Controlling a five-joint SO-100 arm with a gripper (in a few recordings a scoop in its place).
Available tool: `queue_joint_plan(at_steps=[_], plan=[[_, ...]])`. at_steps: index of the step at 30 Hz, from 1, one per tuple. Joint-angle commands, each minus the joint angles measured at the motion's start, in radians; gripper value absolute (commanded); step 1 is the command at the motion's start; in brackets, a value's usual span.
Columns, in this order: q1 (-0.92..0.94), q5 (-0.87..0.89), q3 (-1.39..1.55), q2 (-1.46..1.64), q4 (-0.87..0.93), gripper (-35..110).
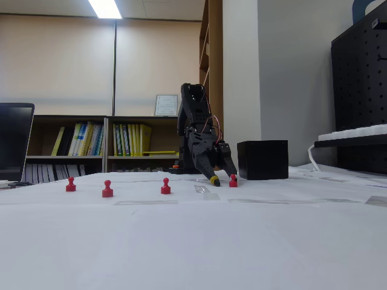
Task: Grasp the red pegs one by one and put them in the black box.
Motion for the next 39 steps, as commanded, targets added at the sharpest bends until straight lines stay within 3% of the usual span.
queue_joint_plan(at_steps=[1, 39], plan=[[-0.043, 0.000, -0.006, 0.009, -0.084, 11], [-0.015, 0.020, 0.140, 0.110, -0.066, 16]])
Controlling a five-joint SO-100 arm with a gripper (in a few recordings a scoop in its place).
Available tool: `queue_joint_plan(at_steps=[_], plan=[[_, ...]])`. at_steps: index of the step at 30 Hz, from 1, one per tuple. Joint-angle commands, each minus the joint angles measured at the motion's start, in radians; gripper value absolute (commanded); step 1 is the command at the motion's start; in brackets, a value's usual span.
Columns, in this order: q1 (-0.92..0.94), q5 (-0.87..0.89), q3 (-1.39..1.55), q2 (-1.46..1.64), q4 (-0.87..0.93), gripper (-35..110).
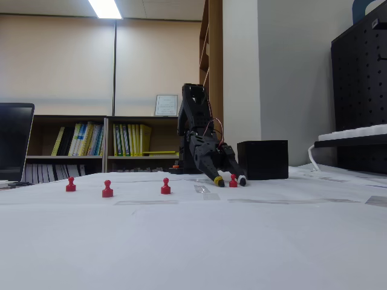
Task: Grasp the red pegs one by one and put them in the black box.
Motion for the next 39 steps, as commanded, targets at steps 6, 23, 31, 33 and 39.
queue_joint_plan(at_steps=[6, 23, 31, 33, 39], plan=[[-0.025, -0.012, 0.060, 0.026, -0.006, 16], [-0.026, -0.006, 0.008, 0.000, 0.026, 0], [-0.011, -0.064, 0.044, -0.130, 0.370, 0], [0.000, -0.117, 0.225, -0.216, 0.916, 0], [-0.072, -0.334, 0.462, -0.405, 1.537, 0]])
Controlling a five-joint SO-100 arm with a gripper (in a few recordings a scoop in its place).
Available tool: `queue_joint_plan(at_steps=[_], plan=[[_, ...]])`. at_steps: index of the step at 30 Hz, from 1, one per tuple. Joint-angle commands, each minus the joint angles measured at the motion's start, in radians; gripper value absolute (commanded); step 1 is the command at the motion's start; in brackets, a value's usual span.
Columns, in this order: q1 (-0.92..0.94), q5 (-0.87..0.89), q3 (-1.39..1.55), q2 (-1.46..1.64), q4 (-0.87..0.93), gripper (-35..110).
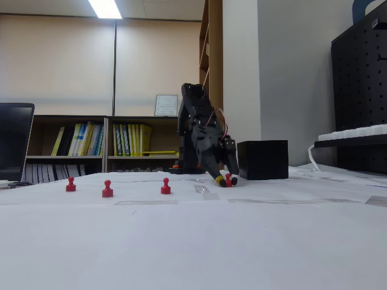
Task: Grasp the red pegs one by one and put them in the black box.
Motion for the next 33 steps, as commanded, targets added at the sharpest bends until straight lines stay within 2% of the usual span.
queue_joint_plan(at_steps=[1, 5, 10, 13, 15, 21, 33], plan=[[-0.080, -0.184, 0.252, -0.186, 0.630, 0], [-0.176, -0.365, 0.592, -0.261, 0.927, 0], [-0.325, -0.520, 0.795, -0.334, 1.057, 0], [-0.403, -0.522, 0.781, -0.341, 1.094, 0], [-0.436, -0.486, 0.680, -0.344, 1.060, 0], [-0.453, -0.462, 0.322, -0.342, 0.732, 0], [-0.555, -0.449, 0.299, -0.275, 0.687, 0]])
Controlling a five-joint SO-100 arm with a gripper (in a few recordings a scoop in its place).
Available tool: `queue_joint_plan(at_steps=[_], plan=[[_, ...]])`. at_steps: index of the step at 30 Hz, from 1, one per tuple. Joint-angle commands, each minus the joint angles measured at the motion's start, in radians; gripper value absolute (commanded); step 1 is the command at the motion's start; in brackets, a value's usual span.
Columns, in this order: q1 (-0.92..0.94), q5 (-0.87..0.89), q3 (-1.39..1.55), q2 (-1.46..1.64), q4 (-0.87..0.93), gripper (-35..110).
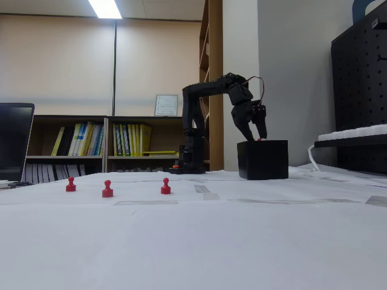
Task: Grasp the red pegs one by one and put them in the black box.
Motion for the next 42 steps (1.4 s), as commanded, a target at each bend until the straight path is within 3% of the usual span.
queue_joint_plan(at_steps=[1, 12, 18, 24, 28, 31, 36, 42], plan=[[-0.032, 0.005, 0.025, -0.003, 0.006, 1], [-0.026, 0.011, -0.043, 0.021, -0.003, 13], [0.006, -0.029, 0.072, -0.018, 0.057, 14], [0.163, -0.057, 0.249, -0.196, 0.095, 14], [0.305, 0.109, 0.114, -0.272, 0.043, 14], [0.460, 0.202, -0.078, -0.275, -0.101, 14], [0.699, 0.420, -0.451, -0.258, -0.518, 12], [0.828, 0.537, -0.571, -0.087, -0.847, 12]])
